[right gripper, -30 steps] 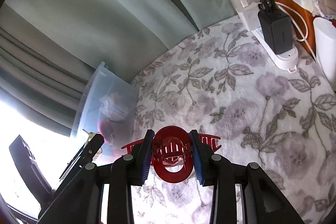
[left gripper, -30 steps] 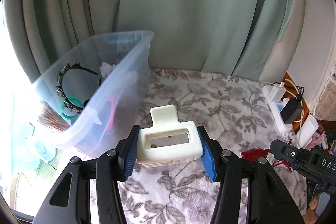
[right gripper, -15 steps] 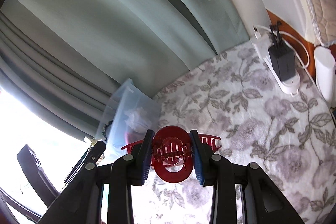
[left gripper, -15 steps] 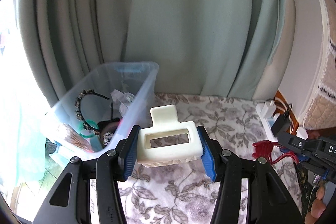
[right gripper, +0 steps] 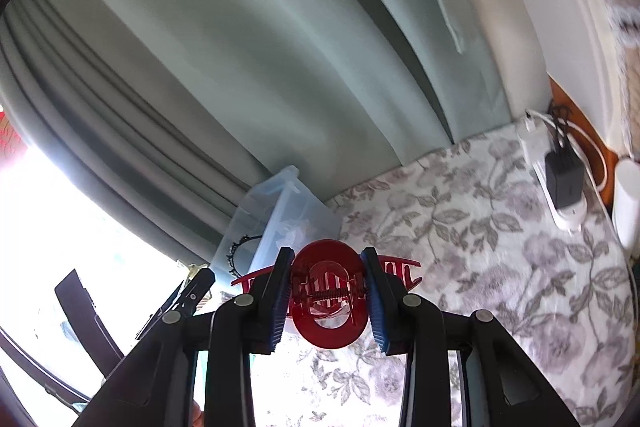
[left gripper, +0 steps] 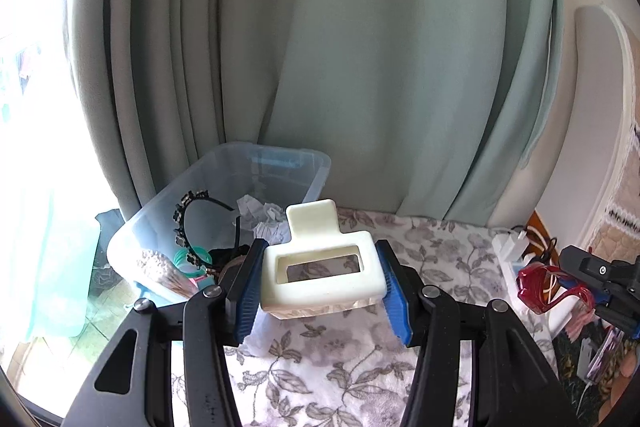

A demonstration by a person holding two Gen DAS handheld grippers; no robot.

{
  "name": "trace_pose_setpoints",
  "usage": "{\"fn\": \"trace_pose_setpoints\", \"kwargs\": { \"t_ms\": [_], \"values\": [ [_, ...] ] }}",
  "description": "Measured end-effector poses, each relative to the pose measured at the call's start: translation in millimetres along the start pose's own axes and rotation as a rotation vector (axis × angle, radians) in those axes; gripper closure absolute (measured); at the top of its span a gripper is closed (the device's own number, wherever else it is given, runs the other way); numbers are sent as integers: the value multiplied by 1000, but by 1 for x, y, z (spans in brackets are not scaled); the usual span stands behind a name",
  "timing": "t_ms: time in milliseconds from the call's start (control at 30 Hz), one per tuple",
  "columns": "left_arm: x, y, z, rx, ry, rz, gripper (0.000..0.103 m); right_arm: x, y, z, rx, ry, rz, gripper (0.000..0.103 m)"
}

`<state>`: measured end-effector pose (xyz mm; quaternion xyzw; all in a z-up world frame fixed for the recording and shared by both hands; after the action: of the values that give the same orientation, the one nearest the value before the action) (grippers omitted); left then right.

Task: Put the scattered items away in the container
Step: 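Lift and carry the white clip and red claw clip over the clear box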

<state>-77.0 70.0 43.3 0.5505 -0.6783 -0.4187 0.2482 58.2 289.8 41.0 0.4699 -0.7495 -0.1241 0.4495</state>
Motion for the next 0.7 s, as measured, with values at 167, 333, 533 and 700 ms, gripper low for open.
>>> {"fn": "trace_pose_setpoints", "kwargs": {
  "t_ms": [167,333,533,700],
  "values": [
    [10,6,-4,-31,-24,-14,48,26,7,4,-6,9,-58,66],
    [36,10,-3,-52,-21,-41,48,56,11,22,12,26,-108,66],
    [82,8,8,-60,-1,-119,48,94,8,58,58,39,-166,66],
    [119,1,23,-49,18,-178,48,119,-1,98,113,41,-201,66]
  ]
}}
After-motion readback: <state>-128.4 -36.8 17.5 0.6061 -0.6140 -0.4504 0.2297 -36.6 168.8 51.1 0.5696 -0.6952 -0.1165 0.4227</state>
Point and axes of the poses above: each gripper's, at about its wrist camera, not at the fingertips, and z roughly the way its jaws point, x to its left, y to its top, the point moved 4 cm from there along z, roughly the way its jaws point, and after that the axes turned 8 degrees about -y, right-handed, at the moved point
